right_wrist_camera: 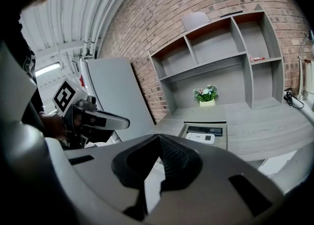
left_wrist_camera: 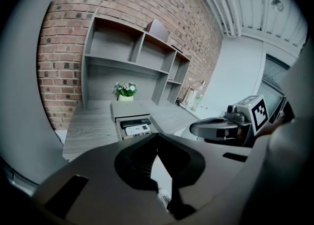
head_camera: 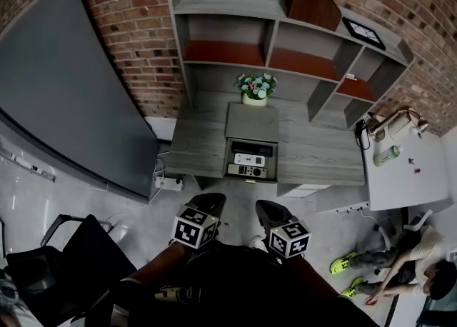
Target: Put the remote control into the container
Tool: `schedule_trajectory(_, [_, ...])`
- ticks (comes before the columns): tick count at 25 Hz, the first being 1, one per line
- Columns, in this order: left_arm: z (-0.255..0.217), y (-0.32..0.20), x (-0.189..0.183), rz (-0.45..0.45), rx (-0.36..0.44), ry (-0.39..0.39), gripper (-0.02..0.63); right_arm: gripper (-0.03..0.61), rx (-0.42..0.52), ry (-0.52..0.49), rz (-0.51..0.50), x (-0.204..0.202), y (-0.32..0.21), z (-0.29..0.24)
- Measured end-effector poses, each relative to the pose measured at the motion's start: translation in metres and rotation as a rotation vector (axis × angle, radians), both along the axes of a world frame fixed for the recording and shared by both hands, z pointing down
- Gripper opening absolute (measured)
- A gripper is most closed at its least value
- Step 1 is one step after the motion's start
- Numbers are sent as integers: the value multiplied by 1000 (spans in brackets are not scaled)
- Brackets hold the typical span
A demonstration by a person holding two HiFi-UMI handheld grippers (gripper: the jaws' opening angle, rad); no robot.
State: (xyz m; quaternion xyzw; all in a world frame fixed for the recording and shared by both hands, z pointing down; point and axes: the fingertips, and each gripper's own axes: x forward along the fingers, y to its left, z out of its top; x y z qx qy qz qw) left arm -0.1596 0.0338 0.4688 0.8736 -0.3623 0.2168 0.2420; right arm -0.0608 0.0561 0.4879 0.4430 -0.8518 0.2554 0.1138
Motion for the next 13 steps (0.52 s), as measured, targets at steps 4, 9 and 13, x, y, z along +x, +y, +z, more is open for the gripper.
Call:
schedule_trajectory(4, [1,-1,1,3,0,0,6,6,3,3,0,1,-1,-1])
schedule_trajectory(9, [-1,-2,3,1,6,6,7,6,5,3,0,2,-2,-1])
schedule_trajectory(13, [-2,-4,2,0,7,3,7,6,10,6,-4,1,-4,-2])
